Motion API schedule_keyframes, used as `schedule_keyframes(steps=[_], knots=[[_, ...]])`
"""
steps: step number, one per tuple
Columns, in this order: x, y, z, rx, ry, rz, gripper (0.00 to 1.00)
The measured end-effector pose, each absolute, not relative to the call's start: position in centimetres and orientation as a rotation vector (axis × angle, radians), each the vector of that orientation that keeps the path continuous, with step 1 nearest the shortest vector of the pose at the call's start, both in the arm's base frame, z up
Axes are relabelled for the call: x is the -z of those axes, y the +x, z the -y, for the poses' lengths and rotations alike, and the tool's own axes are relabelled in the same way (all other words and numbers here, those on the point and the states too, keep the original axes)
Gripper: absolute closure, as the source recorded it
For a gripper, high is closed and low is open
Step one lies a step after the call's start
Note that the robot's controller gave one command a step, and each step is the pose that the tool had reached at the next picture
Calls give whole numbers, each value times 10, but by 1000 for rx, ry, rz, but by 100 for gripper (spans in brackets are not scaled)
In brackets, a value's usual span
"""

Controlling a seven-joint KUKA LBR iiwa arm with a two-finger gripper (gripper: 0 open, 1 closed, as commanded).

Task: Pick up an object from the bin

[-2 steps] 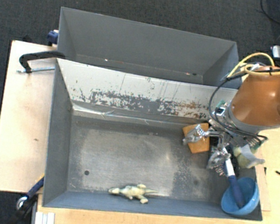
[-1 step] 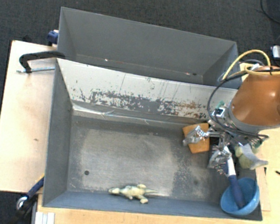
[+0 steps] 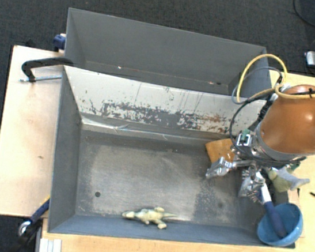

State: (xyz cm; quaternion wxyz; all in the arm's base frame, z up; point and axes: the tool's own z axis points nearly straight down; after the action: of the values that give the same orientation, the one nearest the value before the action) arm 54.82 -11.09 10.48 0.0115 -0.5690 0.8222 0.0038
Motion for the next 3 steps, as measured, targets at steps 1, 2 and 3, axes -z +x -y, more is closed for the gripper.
schedule_keyframes(steps=[1,2,3], knots=[[-186,583,112,12,-1839,-2529,0],[-72,603,111,-10,-2326,-2098,0],[-73,604,113,-5,-2327,-2100,100]])
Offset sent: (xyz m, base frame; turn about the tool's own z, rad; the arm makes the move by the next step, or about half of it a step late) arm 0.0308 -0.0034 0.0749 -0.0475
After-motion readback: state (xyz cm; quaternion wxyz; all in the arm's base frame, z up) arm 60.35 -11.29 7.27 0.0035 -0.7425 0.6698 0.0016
